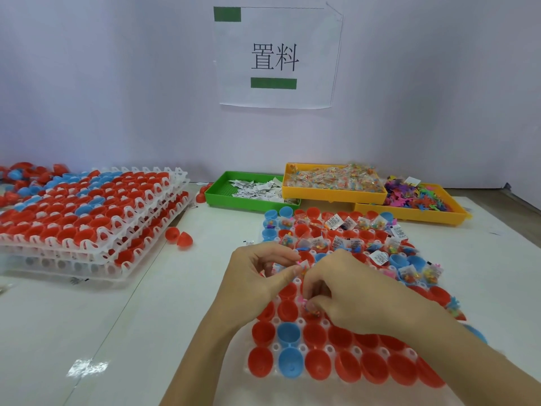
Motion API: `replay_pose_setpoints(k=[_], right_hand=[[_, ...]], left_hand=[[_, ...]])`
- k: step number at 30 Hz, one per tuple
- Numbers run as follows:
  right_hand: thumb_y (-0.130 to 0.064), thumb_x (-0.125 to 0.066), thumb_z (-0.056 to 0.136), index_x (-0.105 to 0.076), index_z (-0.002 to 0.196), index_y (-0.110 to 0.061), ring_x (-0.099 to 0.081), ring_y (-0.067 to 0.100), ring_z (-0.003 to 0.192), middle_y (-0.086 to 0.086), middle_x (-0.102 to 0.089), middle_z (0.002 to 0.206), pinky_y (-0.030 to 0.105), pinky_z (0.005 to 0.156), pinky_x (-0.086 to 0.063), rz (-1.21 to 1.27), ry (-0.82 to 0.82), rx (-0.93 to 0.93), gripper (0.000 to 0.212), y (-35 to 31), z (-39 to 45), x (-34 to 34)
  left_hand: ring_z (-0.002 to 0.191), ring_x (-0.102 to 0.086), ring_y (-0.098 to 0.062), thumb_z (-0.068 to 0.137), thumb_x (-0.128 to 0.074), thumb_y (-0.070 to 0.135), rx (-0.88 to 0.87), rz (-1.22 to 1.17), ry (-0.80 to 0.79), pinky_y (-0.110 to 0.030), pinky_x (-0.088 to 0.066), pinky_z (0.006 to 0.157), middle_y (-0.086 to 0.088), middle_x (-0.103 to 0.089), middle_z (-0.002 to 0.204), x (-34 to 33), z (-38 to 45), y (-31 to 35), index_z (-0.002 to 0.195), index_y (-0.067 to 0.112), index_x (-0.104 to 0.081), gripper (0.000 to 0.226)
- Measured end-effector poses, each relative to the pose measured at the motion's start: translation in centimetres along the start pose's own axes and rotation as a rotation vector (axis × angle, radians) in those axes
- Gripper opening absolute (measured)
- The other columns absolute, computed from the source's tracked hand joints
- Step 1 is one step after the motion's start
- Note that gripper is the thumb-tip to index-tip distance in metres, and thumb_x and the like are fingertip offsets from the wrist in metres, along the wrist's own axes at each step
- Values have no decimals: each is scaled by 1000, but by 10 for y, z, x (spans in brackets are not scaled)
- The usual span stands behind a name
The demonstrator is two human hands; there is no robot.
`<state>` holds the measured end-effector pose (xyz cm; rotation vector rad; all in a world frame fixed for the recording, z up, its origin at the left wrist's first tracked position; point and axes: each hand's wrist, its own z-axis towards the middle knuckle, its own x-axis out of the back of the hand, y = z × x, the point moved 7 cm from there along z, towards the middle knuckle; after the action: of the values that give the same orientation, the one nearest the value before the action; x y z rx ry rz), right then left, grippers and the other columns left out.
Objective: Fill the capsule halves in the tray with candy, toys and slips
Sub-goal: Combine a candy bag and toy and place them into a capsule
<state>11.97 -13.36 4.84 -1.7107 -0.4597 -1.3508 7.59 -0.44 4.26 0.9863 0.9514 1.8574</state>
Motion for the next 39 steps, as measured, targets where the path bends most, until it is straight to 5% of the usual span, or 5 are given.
replay_pose_setpoints(k=[7,13,25,30,39], right_hand=[[-19,-70,91,-69,94,-30,-65,3,75,-17,-64,83,25,71,-58,-28,10,11,12,1,3,-3],[-24,-76,87,-73,86,-27,-67,-2,72,-15,-71,79,26,73,-60,-16,61,22,4,3,1,2],[-32,-72,90,-78,101,-29,-65,-2,82,-21,-72,92,27,82,-58,-41,52,56,13,1,-5,9],[-31,-66,93,-77,104,-29,-65,-2,87,-20,-72,98,26,84,-57,-30,69,54,16,3,-7,12],[-24,-67,91,-78,97,-27,-65,-1,79,-30,-61,78,23,76,-57,-27,82,39,13,7,-10,18]], left_hand=[[75,-66,-3,78,-77,6,-9,6,13,-18,-50,64,11,-74,81,3,0,-2,86,21,-77,17],[78,-67,-6,79,-77,8,31,14,46,-35,-53,67,11,-74,83,5,0,-4,87,21,-78,15],[83,-65,-8,82,-74,11,38,65,36,-30,-51,66,15,-74,84,7,0,-3,86,25,-77,15],[92,-58,-6,81,-73,18,-38,270,-84,-9,-37,68,17,-70,87,-1,-1,11,81,27,-75,10],[112,-42,2,81,-73,32,1,545,-321,-14,-34,89,25,-56,106,-12,-18,17,81,29,-73,3]])
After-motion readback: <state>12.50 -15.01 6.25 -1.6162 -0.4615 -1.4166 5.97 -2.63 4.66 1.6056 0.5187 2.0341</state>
